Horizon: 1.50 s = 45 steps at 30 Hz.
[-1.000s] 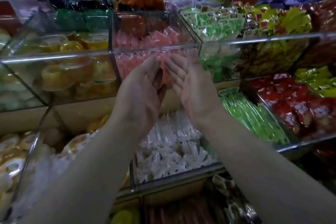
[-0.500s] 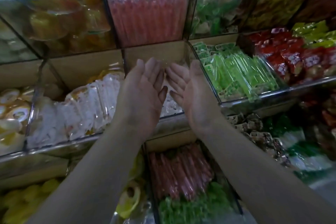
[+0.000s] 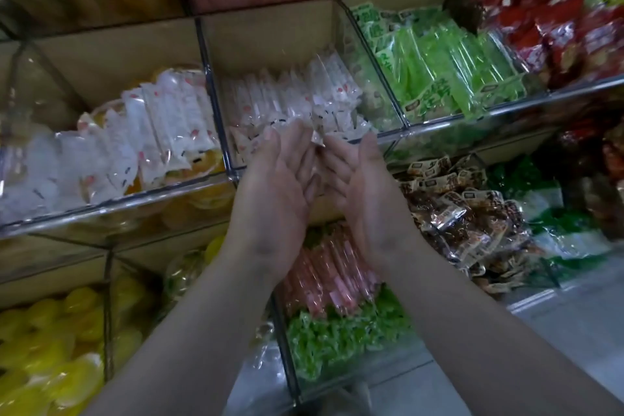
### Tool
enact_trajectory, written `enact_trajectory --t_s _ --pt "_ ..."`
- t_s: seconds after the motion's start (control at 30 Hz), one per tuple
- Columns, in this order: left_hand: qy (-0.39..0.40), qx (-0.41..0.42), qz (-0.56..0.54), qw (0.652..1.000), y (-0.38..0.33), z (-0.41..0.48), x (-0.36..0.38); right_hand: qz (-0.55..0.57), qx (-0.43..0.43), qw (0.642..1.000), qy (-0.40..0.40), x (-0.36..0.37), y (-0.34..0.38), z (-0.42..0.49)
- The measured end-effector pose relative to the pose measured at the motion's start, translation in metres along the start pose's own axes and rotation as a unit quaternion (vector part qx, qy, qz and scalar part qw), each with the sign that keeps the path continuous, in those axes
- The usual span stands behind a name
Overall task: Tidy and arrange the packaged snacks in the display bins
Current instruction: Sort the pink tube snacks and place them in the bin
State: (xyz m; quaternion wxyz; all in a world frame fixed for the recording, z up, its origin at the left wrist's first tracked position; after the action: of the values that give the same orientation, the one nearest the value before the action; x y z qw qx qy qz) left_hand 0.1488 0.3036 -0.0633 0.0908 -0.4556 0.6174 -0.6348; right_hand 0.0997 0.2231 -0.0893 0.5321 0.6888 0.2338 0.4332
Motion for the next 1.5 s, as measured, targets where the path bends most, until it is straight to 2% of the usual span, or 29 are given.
enact_trajectory --t_s 0.33,0.8,0.9,1.1,1.3,1.5 --pt "-0.025 -0.053 0.016 0.998 0.066 0.012 -0.022 -0.029 0.061 0.997 -0.048 -0.046 -0.054 -0.007" --pt "-0.098 -0.155 -0.043 0.982 0.154 0.024 -0.063 -0.075 0.175 0.977 -0.098 -0.088 -0.137 -0.009" --pt "-0.107 -0.209 -0.045 0.971 0.173 0.025 -0.073 -0.067 0.209 0.965 -0.144 -0.098 -0.154 -0.01" --pt "-0.118 -0.282 -0.068 0.95 0.212 0.022 -0.09 -0.117 0.318 0.93 -0.141 -0.114 -0.185 -0.016" --pt "-0.097 -0.302 -0.085 0.945 0.233 0.022 -0.094 -0.135 0.314 0.928 -0.144 -0.138 -0.226 -0.015" --pt "-0.092 -0.305 -0.07 0.945 0.242 0.02 -0.091 -0.16 0.306 0.93 -0.13 -0.133 -0.232 -0.014"
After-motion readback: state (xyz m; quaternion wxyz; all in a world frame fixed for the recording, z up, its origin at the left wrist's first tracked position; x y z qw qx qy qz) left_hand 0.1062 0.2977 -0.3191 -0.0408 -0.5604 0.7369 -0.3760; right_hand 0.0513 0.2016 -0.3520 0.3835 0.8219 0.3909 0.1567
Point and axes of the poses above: each hand's wrist, its own z-axis towards the middle knuckle, its own x-axis out of the palm, y = z × x, the point moved 5 cm from there along z, towards the middle knuckle, and after that the axes turned 4 degrees about -x, right-handed, at the moved point
